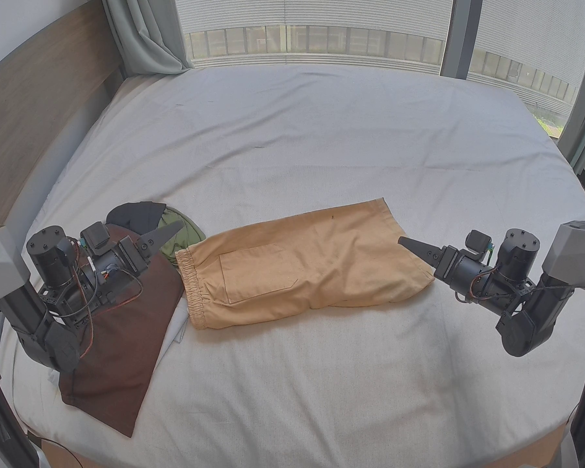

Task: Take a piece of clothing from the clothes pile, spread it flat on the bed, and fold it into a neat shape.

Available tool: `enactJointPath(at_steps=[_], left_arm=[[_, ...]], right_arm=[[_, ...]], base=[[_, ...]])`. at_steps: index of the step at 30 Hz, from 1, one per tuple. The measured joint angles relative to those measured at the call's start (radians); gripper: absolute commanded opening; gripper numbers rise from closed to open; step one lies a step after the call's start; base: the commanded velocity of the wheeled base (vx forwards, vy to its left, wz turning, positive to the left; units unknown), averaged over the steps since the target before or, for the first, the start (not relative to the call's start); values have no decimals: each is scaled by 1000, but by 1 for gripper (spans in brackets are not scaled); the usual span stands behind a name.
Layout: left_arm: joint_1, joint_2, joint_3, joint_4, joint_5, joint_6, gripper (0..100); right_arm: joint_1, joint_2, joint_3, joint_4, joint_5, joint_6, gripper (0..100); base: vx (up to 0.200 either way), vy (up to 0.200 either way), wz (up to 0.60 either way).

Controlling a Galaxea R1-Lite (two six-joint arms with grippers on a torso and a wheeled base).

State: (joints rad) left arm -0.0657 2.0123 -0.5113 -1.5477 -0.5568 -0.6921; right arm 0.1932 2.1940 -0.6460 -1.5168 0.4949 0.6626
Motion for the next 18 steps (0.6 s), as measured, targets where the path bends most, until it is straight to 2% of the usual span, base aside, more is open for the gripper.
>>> enactJointPath(at_steps=[18], left_arm=[[-6, 25, 14, 0, 3, 43, 100]], right_arm=[[13, 82, 19, 31, 0, 0, 100]], base=[[0, 0, 0]])
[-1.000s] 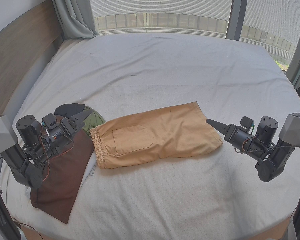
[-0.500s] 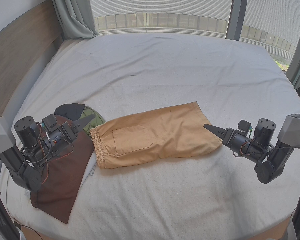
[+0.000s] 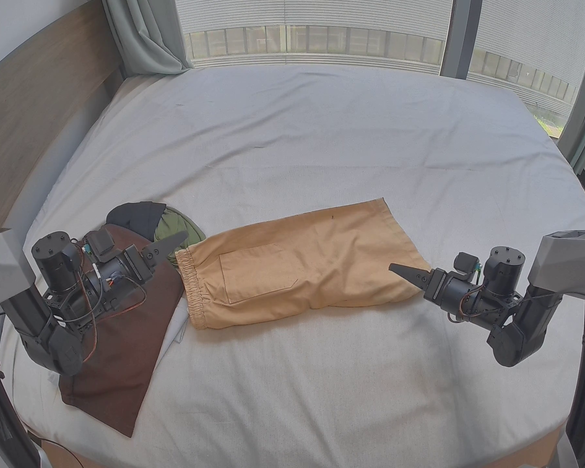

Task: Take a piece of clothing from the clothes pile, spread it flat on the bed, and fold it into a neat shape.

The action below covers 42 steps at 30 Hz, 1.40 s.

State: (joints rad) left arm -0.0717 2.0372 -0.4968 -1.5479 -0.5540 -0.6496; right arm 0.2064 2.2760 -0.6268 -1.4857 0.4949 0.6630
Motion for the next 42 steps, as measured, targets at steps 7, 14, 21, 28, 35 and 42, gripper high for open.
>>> enactJointPath(at_steps=[7, 14, 21, 28, 35, 42], left_arm=[[1, 8, 7, 1, 1, 1, 100], [0, 9, 11, 0, 1, 3, 100], [0, 17, 12, 0, 1, 11, 100], [1, 27, 12, 1, 1, 23, 100], [0, 30, 11, 1, 0, 23, 100], [0, 30, 12, 0, 0, 23, 100]], right_arm=[[2, 41, 0, 0, 0, 0, 100], [4, 80, -3, 1, 0, 0, 100], [8, 109, -16, 24, -2, 2, 100], [9, 129, -35, 26, -4, 4, 100], [16, 156, -61, 26, -51, 6, 100], [36, 181, -91, 23, -74, 28, 100]], base=[[0, 0, 0], [0, 0, 0], [0, 0, 0], [0, 0, 0], [0, 0, 0], [0, 0, 0]])
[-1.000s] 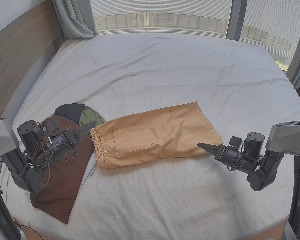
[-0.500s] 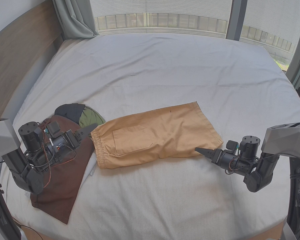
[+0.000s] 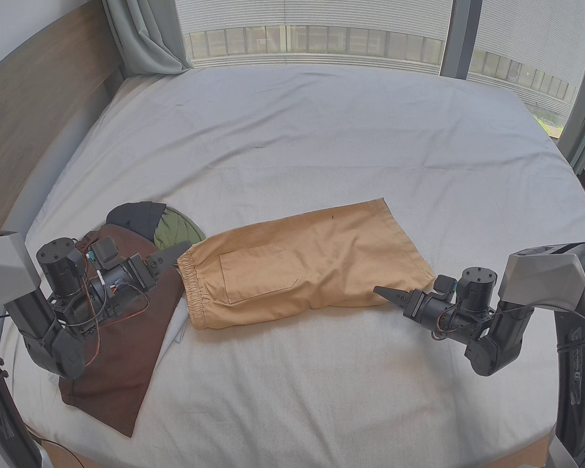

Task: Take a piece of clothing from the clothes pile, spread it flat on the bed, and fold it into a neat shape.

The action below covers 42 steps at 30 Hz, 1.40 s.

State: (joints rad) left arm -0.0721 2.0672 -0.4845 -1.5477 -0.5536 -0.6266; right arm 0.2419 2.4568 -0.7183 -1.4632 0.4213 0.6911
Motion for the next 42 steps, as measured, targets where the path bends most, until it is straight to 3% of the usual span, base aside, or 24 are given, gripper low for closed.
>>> enactJointPath(at_steps=[6, 17, 28, 29, 42], left_arm=[[0, 0, -1, 0, 0, 0, 100], [0, -2, 0, 0, 0, 0, 100], [-1, 0, 0, 0, -1, 0, 100], [-1, 1, 0, 0, -1, 0, 100], [0, 6, -2, 0, -1, -1, 100]], right_arm=[[17, 34, -55, -10, -42, 36, 100], [35, 62, -105, -12, -44, 100, 100], [39, 74, -126, -12, -44, 107, 100], [39, 75, -128, -12, -44, 107, 0], [39, 78, -139, -9, -63, 107, 0]], base=[[0, 0, 0], [0, 0, 0], [0, 0, 0], [0, 0, 0], [0, 0, 0]])
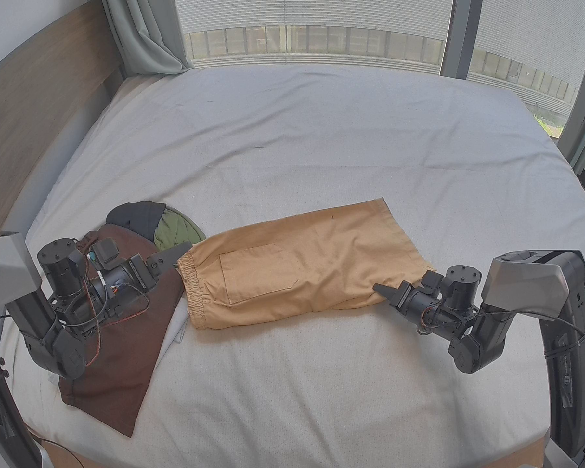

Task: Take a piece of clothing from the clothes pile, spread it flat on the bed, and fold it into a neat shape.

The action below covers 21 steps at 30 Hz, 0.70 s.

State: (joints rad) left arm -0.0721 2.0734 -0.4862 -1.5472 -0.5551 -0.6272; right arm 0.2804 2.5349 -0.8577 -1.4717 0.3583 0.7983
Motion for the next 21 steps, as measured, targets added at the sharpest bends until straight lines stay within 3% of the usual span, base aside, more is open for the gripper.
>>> enactJointPath(at_steps=[21], left_arm=[[2, 11, -9, 0, -32, -3, 100]], right_arm=[[11, -50, 150, -6, 4, -26, 0]], base=[[0, 0, 0]])
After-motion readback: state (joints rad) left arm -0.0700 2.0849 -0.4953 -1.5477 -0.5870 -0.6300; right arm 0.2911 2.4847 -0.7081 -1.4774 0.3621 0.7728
